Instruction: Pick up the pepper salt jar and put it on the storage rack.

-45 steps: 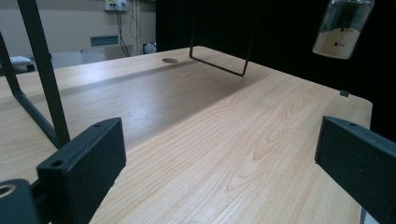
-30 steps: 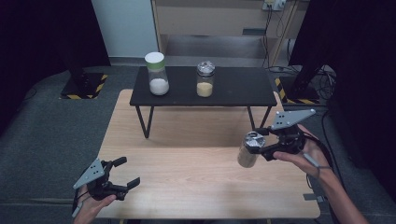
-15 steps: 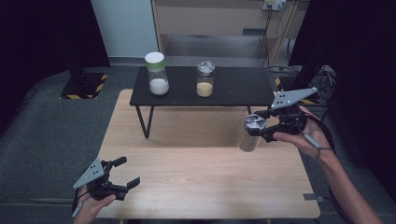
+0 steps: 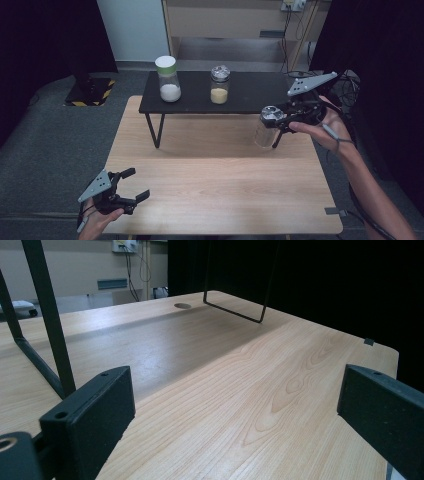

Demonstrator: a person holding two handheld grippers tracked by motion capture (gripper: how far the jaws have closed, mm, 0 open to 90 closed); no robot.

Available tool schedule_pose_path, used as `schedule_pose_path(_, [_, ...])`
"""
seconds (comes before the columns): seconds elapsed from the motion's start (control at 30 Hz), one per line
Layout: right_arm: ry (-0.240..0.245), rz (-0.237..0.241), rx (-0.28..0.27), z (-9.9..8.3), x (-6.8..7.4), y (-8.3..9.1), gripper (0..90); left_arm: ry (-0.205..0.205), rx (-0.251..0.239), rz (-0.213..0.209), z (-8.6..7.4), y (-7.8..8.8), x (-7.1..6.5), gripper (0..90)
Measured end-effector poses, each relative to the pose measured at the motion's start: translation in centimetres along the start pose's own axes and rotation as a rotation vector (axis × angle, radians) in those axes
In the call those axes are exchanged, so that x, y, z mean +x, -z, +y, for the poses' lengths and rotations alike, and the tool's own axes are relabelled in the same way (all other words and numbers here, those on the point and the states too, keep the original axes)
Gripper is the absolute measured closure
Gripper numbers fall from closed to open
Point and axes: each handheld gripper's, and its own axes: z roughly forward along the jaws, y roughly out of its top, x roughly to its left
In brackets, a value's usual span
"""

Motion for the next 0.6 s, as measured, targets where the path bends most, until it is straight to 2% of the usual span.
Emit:
schedule_pose_path(0.37, [-0.001, -0.037, 0.005, 2.7, -0.4, -0.4, 35.2, 0.001, -0.001, 0.0, 0.0, 0.0, 0.0, 0.7])
schedule_pose_path(0.6, [-0.019, -0.057, 0.009, 3.9, -0.8, -0.8, 35.2, 0.001, -0.002, -0.001, 0.0, 0.0, 0.0, 0.7])
